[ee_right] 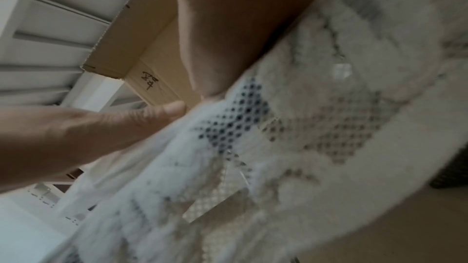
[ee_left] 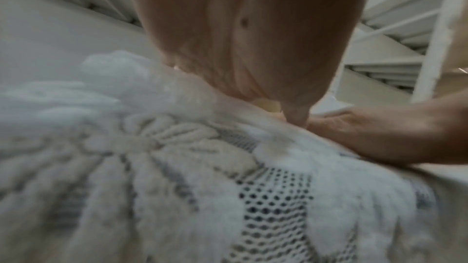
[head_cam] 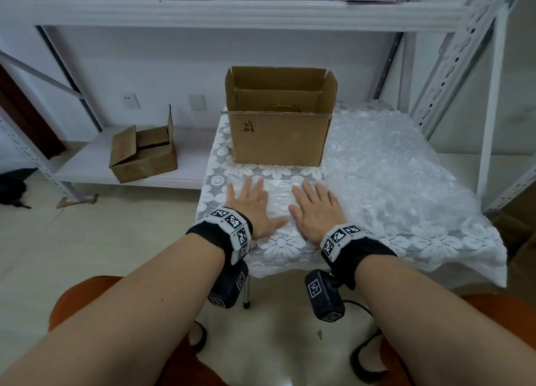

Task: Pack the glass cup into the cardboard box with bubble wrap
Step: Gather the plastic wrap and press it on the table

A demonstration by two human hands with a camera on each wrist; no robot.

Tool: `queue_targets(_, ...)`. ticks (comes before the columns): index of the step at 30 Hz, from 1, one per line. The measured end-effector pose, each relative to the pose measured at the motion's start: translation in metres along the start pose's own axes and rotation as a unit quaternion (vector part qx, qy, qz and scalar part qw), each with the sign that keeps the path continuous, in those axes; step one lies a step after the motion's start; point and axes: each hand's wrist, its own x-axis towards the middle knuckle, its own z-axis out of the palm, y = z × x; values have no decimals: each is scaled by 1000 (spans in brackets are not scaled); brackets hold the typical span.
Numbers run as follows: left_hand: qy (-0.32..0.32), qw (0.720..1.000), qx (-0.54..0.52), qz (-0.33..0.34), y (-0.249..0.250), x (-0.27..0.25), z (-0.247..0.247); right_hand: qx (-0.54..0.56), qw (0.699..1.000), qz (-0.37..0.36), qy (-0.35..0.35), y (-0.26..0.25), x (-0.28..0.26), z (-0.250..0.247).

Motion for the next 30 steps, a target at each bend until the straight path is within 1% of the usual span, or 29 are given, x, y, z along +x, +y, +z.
queue_targets(2,10,994,-91,-55,-8,-4,-2,-5,999,12,-30,-3,2,-7)
queue_targets(3,24,985,-149,-80,-12,-6,-3,-5,999,13,-36,-6,3,-10)
queue_targets(5,64,960,-245,-123,-16,-11,-6,-7,1000,-10,-24,-15,1,-12)
queue_targets(7,94,933,-304,-167,-19,-14,-12,-13,999,-45,-17,-23,-3,-7)
queue_targets(9,87,908,-355,-206,-23,-13,-16,-8,998,-51,-29,-26,-5,-2)
queue_targets(11,71,869,-431,-232,-29,-12,-19,-1,998,-44,-35,-26,-3,1)
queue_targets(12,67,849,-469,-234,-32,-13,-19,0,998,-43,-37,-26,-3,1)
queue_targets(16,57,787,-580,-201,-38,-17,-22,5,998,-45,-36,-25,-2,1)
queue_targets(17,51,766,-614,-183,-36,-17,-22,4,998,-45,-36,-25,-3,1)
queue_targets(19,45,722,-680,-121,-29,-20,-23,9,998,-44,-38,-28,-3,-1)
queue_targets(20,46,717,-691,-84,-24,-23,-25,33,998,-42,-35,-29,-3,-4)
queue_targets(21,41,734,-677,-43,-19,-25,-26,83,995,-37,-29,-30,-1,-9)
queue_targets(22,29,765,-643,-2,-13,-28,-27,172,985,-21,-23,-31,-2,-17)
queue_targets(23,22,796,-605,30,-8,-28,-26,299,954,9,-20,-29,0,-23)
queue_targets(24,24,817,-574,54,-4,-29,-26,435,899,40,-17,-27,0,-29)
queue_targets(25,28,831,-551,69,-1,-30,-25,553,830,70,-15,-24,0,-34)
queue_targets(26,39,847,-524,82,3,-29,-23,652,753,91,-12,-21,0,-38)
queue_targets(27,50,865,-492,86,7,-26,-20,713,694,99,-16,-15,-1,-41)
queue_targets(28,60,886,-452,86,11,-24,-17,746,658,99,-28,-11,-1,-44)
queue_targets(29,61,906,-411,82,15,-21,-15,762,638,103,-43,-6,-2,-48)
queue_targets(30,65,922,-374,76,19,-19,-12,769,628,107,-58,-2,-4,-50)
